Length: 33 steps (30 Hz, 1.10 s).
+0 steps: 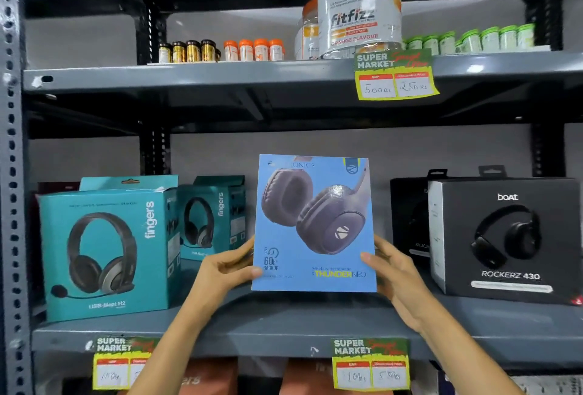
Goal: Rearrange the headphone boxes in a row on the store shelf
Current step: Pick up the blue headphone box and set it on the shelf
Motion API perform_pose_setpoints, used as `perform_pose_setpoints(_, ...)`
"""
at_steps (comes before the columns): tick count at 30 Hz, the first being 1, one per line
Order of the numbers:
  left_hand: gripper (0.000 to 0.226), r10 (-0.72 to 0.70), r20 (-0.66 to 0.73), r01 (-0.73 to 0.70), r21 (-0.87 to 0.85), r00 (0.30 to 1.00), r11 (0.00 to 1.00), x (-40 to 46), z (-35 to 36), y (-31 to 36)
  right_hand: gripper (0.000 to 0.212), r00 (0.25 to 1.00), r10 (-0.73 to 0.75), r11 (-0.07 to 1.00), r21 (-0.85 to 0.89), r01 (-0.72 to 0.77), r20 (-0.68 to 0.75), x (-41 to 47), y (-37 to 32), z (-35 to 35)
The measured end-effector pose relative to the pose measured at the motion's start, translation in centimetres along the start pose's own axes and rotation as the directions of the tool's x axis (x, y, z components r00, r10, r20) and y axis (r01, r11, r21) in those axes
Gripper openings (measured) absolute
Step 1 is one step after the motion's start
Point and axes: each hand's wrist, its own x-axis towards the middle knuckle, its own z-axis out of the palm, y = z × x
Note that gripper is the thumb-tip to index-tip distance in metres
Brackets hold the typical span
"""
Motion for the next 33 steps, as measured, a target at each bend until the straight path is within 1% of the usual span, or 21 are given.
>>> perform_pose_setpoints(3, 0.055, 0.003, 0.006, -0.003, -0.002, 1.0, 1.0, 0.0, 0.0, 0.1, 0.05, 1.0, -0.011, 1.0, -0.003, 0.011, -0.002, -0.1, 0.0, 0.1)
perform_pose_setpoints(5, 0.055, -0.002, 0.014, 0.002, 0.018, 1.0, 1.0, 0.3, 0.2, -0.1, 0.048, 0.999, -0.023, 1.0, 0.011, 0.023, -0.03, 0.1, 0.2, -0.1)
perform_pose_setpoints(7, 0.057, -0.006, 0.047, 0.003, 0.066, 0.999, 0.998, 0.8, 1.1, -0.3, 0.046, 0.997, -0.035, 0.999, 0.036, 0.038, -0.075, 0.3, 0.6, -0.5)
perform_pose_setpoints(9, 0.057, 0.023, 0.079, -0.034, 0.133, 0.997, 0.99, 1.4, 2.4, -0.6, 0.049, 0.993, -0.043, 0.998, 0.047, 0.048, -0.113, 0.6, 0.8, -0.9)
perform_pose_setpoints(12, 0.055, 0.051, 0.079, -0.069, 0.256, 0.996, 0.964, 2.6, 4.3, -1.2, 0.044, 0.989, -0.064, 0.998, -0.022, 0.061, -0.131, 1.0, 1.2, -1.6)
perform_pose_setpoints(17, 0.056, 0.009, 0.1, -0.049, 0.407, 0.995, 0.912, 3.3, 5.2, -2.2, 0.037, 0.985, -0.022, 0.993, -0.114, 0.003, -0.17, 1.5, 2.1, -2.2)
perform_pose_setpoints(23, 0.055, -0.003, 0.122, -0.054, 0.462, 0.992, 0.885, 3.5, 5.0, -3.1, 0.041, 0.976, 0.025, 0.984, -0.166, -0.063, -0.217, 1.6, 2.5, -2.3)
perform_pose_setpoints(28, 0.056, -0.009, 0.132, -0.054, 0.461, 0.991, 0.886, 3.2, 5.1, -2.6, 0.041, 0.974, 0.025, 0.983, -0.171, -0.065, -0.227, 1.7, 2.6, -2.2)
perform_pose_setpoints(30, 0.056, -0.021, 0.104, -0.029, 0.452, 0.994, 0.892, 2.4, 4.5, -2.2, 0.042, 0.98, 0.022, 0.982, -0.178, -0.058, -0.2, 2.1, 2.4, -1.6)
perform_pose_setpoints(32, 0.056, -0.021, 0.11, -0.031, 0.456, 0.994, 0.889, 2.3, 4.8, -1.9, 0.043, 0.977, 0.013, 0.981, -0.189, -0.054, -0.211, 1.9, 2.3, -1.8)
perform_pose_setpoints(33, 0.055, -0.022, 0.098, -0.024, 0.447, 0.995, 0.894, 2.3, 3.7, -2.1, 0.043, 0.979, 0.019, 0.979, -0.193, -0.059, -0.204, 2.3, 2.4, -0.8)
